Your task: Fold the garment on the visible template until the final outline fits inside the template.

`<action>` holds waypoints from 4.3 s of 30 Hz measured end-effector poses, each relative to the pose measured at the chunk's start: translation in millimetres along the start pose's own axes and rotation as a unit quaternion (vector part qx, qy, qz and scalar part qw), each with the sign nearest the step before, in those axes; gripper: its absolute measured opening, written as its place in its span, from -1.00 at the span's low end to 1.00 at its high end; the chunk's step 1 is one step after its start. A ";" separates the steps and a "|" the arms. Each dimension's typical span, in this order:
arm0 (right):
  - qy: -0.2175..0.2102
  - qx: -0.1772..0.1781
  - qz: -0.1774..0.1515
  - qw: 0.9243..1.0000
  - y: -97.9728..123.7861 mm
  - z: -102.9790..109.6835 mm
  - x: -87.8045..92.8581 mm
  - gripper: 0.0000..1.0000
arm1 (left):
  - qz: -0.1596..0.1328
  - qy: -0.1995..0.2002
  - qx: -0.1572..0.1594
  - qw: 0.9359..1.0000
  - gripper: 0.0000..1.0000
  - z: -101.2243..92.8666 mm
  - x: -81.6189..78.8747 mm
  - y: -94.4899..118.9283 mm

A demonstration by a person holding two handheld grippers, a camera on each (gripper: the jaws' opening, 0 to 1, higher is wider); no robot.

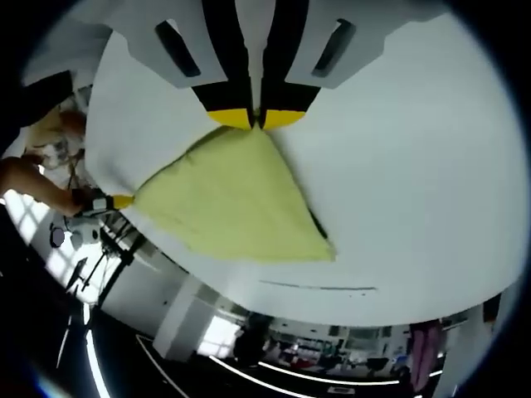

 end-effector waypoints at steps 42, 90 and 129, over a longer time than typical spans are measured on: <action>0.005 -0.002 0.016 1.000 25.5 10.4 50.2 -1.00 | 0.040 -0.066 -0.026 0.997 -1.00 -29.0 39.3 28.9; 0.109 -0.045 -0.099 0.988 60.9 77.5 -2.7 0.46 | -0.104 -0.077 -0.040 0.991 0.39 -52.7 -25.7 63.5; 0.161 -0.040 -0.122 0.979 67.3 92.5 -1.4 0.95 | -0.126 -0.093 -0.061 0.986 0.94 -48.7 -23.6 83.3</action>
Point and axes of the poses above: the point that each gripper's makers call its tool centre point, and the gripper's own axes: y roughly backward along the fingers, z roughly to its left, x roughly out of its underside, the point moved 1 cm from there along y, roughly backward along the fingers, and after that the axes turned 8 degrees about -y, right-handed, at the moved point
